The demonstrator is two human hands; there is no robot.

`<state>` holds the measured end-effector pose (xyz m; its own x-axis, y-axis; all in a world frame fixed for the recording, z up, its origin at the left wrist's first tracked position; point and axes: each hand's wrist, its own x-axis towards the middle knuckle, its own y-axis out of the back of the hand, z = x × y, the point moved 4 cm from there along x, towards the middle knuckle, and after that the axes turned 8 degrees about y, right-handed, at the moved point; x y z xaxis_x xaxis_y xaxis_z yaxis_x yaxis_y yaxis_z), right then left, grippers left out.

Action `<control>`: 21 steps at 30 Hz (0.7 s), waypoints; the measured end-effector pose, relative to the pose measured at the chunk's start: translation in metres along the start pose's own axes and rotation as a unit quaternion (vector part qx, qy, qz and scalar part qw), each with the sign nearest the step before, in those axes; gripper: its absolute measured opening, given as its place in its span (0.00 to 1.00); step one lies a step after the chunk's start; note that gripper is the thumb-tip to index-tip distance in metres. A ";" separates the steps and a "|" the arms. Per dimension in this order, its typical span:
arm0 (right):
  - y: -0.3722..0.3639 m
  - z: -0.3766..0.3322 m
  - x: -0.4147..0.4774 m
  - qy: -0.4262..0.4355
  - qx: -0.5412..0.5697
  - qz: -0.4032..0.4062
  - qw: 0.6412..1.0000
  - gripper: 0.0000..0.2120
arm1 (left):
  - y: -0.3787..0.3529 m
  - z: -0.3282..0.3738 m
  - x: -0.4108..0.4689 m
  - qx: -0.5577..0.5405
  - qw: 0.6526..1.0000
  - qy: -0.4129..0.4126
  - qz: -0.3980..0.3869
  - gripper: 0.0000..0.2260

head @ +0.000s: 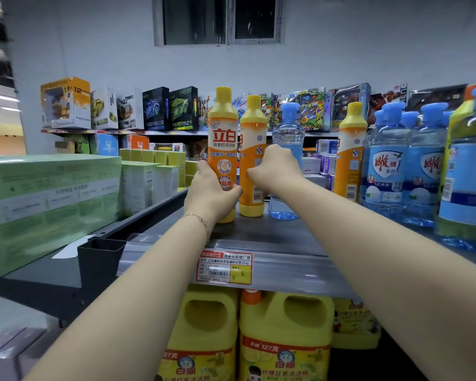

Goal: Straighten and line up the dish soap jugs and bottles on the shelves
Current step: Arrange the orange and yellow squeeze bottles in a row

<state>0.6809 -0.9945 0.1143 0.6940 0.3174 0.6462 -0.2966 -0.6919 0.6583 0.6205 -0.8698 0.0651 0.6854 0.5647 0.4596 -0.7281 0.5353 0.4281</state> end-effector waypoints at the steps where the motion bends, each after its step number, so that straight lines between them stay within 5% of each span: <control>1: -0.005 0.002 0.002 -0.028 0.014 -0.015 0.999 0.07 | 0.000 0.000 0.000 0.001 1.000 -0.001 0.001 0.28; 6: -0.024 0.001 -0.003 -0.035 0.004 0.000 0.999 0.19 | 0.000 -0.002 0.000 -0.011 1.000 0.005 -0.006 0.28; 13: -0.029 0.006 0.000 -0.014 0.068 -0.006 0.998 0.14 | 0.004 -0.007 0.001 -0.005 1.000 0.022 -0.003 0.41; 21: -0.025 0.006 -0.004 -0.009 0.186 -0.085 0.979 0.13 | 0.003 -0.009 0.005 -0.007 0.999 0.045 -0.001 0.37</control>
<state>0.6896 -0.9826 0.0925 0.7246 0.4389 0.5313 0.0811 -0.8199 0.5668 0.6216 -0.8597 0.0621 0.6856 0.6170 0.3864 -0.7265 0.5456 0.4178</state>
